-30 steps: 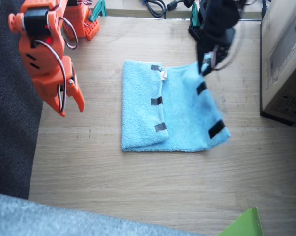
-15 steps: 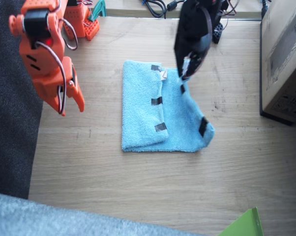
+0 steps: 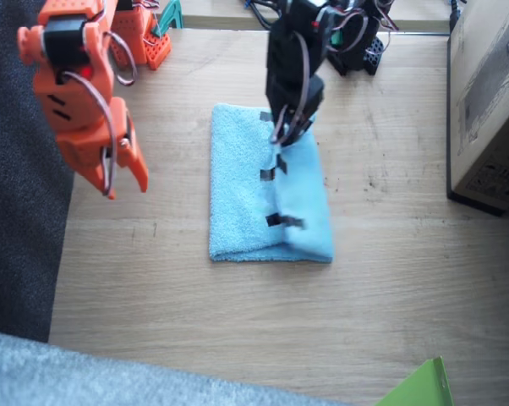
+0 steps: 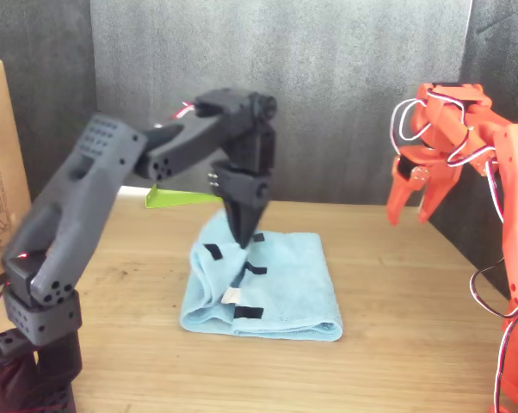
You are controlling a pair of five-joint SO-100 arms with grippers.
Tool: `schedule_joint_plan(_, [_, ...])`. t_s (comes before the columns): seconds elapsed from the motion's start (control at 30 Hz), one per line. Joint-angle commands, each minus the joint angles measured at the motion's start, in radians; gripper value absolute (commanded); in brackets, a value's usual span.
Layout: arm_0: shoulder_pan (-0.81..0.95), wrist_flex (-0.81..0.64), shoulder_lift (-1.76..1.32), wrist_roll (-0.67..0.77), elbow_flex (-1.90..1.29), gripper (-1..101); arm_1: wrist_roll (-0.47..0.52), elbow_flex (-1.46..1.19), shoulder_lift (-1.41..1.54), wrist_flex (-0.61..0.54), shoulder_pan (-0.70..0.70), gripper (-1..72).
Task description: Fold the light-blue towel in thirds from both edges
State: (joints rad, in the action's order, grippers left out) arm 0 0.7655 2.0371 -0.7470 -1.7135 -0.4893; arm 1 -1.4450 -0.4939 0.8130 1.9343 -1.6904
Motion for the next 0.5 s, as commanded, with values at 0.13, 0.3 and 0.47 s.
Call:
schedule_joint_plan(0.13, [-0.089, 0.026, -0.008, -0.048, 0.083, 19, -0.014, -0.008, 0.023, 0.0, -0.018, 27.3])
schedule_joint_plan(0.3, [-0.084, 0.029, -0.101, -0.109, 0.12, 32, -0.012, -0.021, 0.025, 0.003, -0.02, 27.8])
schedule_joint_plan(0.47, [0.017, 0.029, -0.276, -0.118, 0.11, 31, -0.018, -0.103, 0.077, -0.031, -0.023, 27.8])
